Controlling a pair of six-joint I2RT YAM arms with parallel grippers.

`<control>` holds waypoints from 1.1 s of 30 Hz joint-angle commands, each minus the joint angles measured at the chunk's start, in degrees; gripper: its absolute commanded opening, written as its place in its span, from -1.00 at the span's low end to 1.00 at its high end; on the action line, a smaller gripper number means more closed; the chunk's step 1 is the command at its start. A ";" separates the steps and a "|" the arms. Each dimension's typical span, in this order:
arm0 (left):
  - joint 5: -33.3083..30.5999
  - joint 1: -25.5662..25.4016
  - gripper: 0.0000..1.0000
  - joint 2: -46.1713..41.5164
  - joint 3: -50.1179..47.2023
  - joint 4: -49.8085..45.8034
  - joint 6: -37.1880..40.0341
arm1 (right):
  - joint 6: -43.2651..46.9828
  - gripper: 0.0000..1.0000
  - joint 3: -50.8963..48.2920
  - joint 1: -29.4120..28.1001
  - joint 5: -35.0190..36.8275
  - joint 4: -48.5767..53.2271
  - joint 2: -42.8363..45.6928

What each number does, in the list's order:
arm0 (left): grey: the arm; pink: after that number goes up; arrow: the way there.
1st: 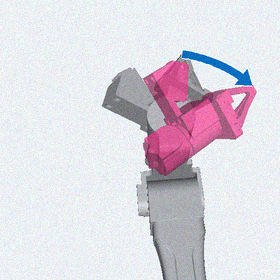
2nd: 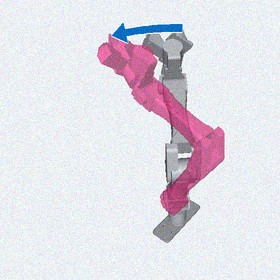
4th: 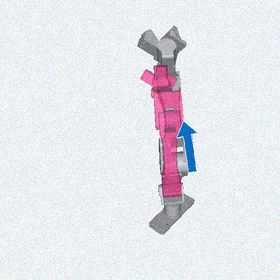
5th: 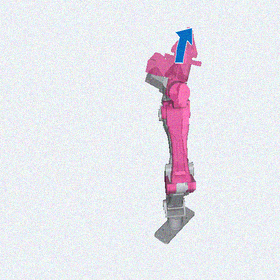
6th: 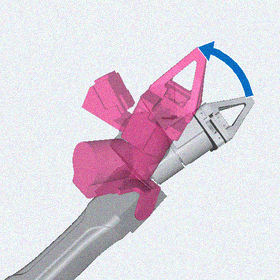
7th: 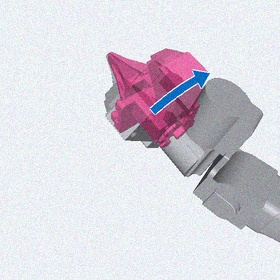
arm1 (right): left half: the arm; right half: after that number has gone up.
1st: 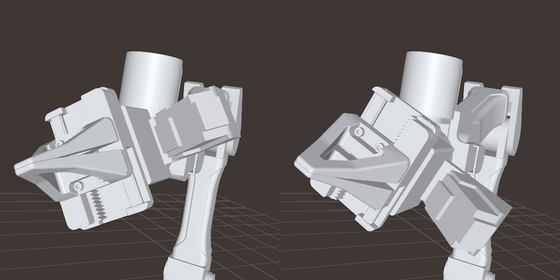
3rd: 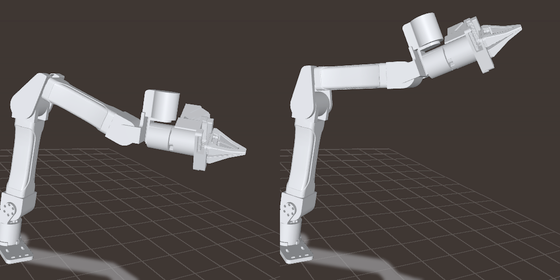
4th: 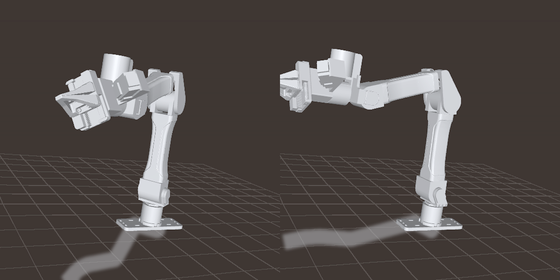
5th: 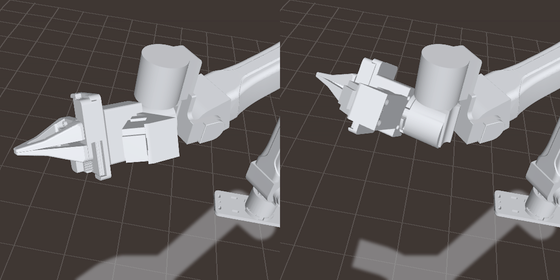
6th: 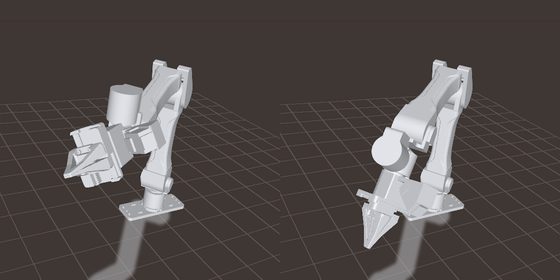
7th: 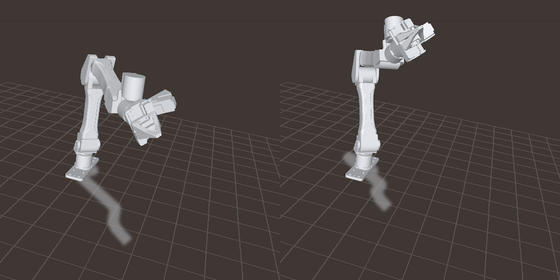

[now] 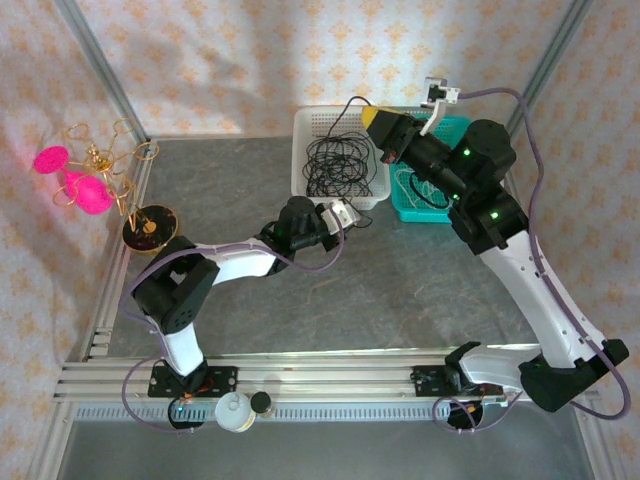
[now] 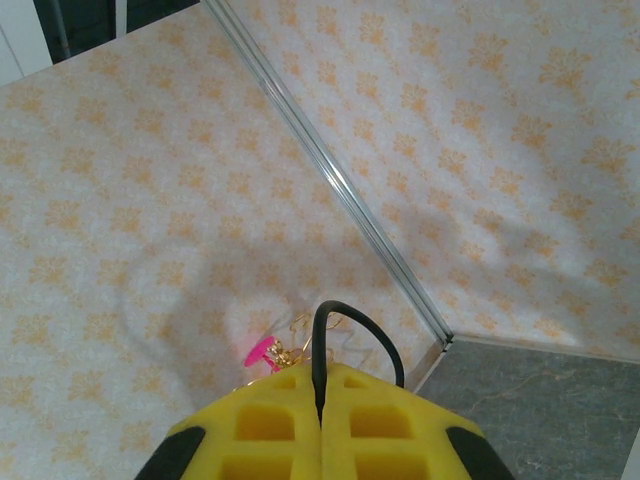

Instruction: Untangle the cables

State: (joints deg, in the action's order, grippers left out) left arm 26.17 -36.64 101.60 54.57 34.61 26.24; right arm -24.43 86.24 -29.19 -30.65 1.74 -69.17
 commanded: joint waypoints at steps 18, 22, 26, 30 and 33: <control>-0.04 -2.59 0.13 -18.78 -23.19 16.36 -15.52 | 1.39 -1.00 -0.26 0.19 1.82 -1.56 -0.48; -0.74 -3.38 0.16 -23.69 -24.82 13.71 -15.16 | 1.18 -1.00 -0.31 0.18 1.51 -1.74 -0.89; -0.83 -4.05 0.19 -27.52 -24.91 11.62 -14.36 | 0.94 -1.00 -0.71 0.18 1.17 -2.14 -0.99; -2.15 -4.07 0.43 -27.77 -22.15 10.91 -13.18 | 0.47 -1.00 -0.80 0.19 0.77 -2.35 -1.24; -2.14 -4.05 0.58 -24.43 -18.29 10.80 -11.52 | 0.12 -1.00 -0.72 0.19 0.40 -2.60 -1.23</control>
State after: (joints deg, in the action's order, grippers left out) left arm 24.82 -40.56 75.00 32.29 45.91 13.08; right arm -24.01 85.93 -29.19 -29.39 1.69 -70.67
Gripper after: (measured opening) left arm 0.775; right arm 0.061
